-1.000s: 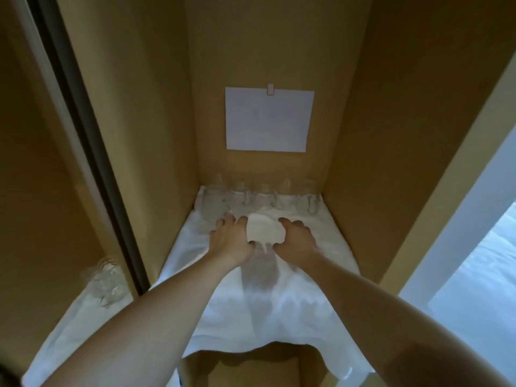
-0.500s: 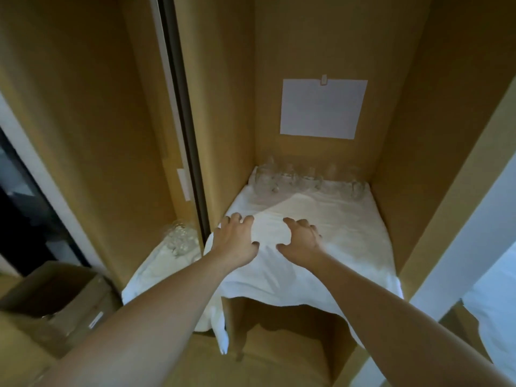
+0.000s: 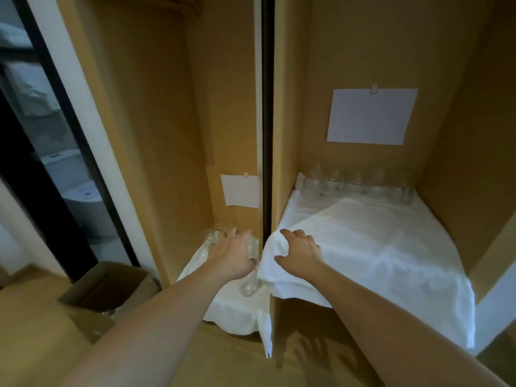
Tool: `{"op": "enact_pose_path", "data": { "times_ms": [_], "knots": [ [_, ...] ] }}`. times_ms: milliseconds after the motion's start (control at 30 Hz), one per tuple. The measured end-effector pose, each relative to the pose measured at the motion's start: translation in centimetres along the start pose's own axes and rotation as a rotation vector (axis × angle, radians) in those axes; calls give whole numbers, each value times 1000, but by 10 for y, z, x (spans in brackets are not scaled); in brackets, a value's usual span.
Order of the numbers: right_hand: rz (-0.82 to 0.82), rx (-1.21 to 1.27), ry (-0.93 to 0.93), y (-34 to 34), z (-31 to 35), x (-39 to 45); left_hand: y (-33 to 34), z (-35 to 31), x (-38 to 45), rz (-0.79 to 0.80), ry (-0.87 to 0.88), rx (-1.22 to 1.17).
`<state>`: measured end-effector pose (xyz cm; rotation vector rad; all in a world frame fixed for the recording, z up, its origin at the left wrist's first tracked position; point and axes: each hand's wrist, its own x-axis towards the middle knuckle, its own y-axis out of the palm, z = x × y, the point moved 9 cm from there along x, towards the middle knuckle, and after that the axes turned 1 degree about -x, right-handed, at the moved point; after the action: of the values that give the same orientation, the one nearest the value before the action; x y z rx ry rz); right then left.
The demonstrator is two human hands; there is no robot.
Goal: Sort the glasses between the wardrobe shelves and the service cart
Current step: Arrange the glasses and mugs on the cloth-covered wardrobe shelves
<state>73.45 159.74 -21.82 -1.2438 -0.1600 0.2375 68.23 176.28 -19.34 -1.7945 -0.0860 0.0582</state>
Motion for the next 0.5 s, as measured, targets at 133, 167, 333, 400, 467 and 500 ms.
{"op": "enact_pose_path", "data": {
  "times_ms": [133, 167, 333, 400, 467, 500],
  "knots": [
    [-8, 13, -27, 26, 74, -1, -20, 79, -15, -32, -35, -35],
    [0, 19, -31, 33, 92, -3, -23, 96, -20, -29, -35, -47],
    [-14, 30, -43, 59, 167, -6, -29, 173, -32, -25, -55, -42],
    [-14, 24, -39, 68, 189, -6, -27, 198, -34, -18, -57, -41],
    [4, 15, -33, 79, 206, -8, -22, 220, -35, -14, -59, -35],
    [17, 8, -31, 85, 213, -8, -20, 230, -34, -7, -68, -37]
  ]
}}
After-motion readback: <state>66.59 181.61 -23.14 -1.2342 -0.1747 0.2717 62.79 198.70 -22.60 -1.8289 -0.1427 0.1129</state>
